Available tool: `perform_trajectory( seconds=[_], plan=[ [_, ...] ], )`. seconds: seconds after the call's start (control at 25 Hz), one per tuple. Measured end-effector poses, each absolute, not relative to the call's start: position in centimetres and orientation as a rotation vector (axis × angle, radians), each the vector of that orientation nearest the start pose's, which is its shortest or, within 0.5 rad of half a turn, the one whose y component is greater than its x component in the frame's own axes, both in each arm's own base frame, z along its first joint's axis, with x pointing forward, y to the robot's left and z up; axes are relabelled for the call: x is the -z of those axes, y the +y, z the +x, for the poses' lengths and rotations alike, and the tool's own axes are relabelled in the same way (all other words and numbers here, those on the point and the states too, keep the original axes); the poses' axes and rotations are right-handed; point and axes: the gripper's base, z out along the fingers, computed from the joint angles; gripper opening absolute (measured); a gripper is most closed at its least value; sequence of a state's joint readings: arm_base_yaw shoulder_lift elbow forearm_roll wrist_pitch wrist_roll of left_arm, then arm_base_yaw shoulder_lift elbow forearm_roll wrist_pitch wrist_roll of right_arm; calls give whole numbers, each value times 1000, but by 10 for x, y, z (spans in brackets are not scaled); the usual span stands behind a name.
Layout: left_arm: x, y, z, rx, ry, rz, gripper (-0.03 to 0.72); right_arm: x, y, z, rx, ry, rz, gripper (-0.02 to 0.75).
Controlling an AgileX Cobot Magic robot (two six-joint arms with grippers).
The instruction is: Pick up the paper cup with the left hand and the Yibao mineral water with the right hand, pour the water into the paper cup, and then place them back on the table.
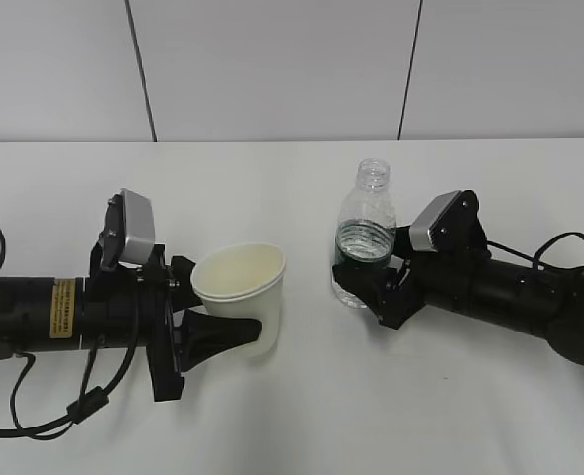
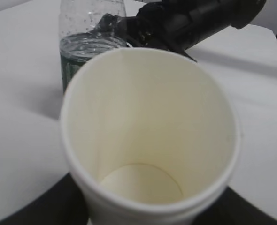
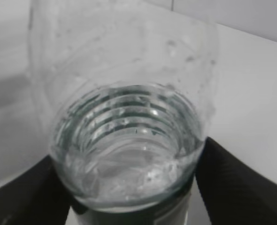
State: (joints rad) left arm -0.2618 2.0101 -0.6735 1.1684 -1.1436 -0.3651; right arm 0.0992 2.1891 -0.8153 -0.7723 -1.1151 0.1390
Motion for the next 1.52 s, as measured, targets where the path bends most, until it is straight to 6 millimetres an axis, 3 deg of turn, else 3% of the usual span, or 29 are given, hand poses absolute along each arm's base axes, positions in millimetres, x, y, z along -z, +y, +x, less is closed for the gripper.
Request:
perform_trajectory(
  seconds=[0.2, 0.32, 0.76, 1.04, 1.32, 1.52],
  plan=[
    [-106, -161, 263, 957, 1575, 1176, 388, -74, 91, 348, -507, 1683, -749, 458],
    [-107, -166, 265, 948, 1581, 1134, 384, -74, 91, 348, -506, 1683, -748, 435],
    [-107, -175, 269, 877, 1534, 1170, 383, -76, 88, 351, -345, 1595, -852, 430],
    [-88, -184, 289, 894, 1521, 1196, 382, -76, 88, 353, -332, 1589, -852, 430],
    [-84, -203, 284, 898, 1462, 1294, 382, -86, 90, 368, -294, 1517, -877, 429],
    [-80, -205, 284, 858, 1499, 1322, 382, -87, 91, 370, -225, 1459, -952, 429]
  ],
)
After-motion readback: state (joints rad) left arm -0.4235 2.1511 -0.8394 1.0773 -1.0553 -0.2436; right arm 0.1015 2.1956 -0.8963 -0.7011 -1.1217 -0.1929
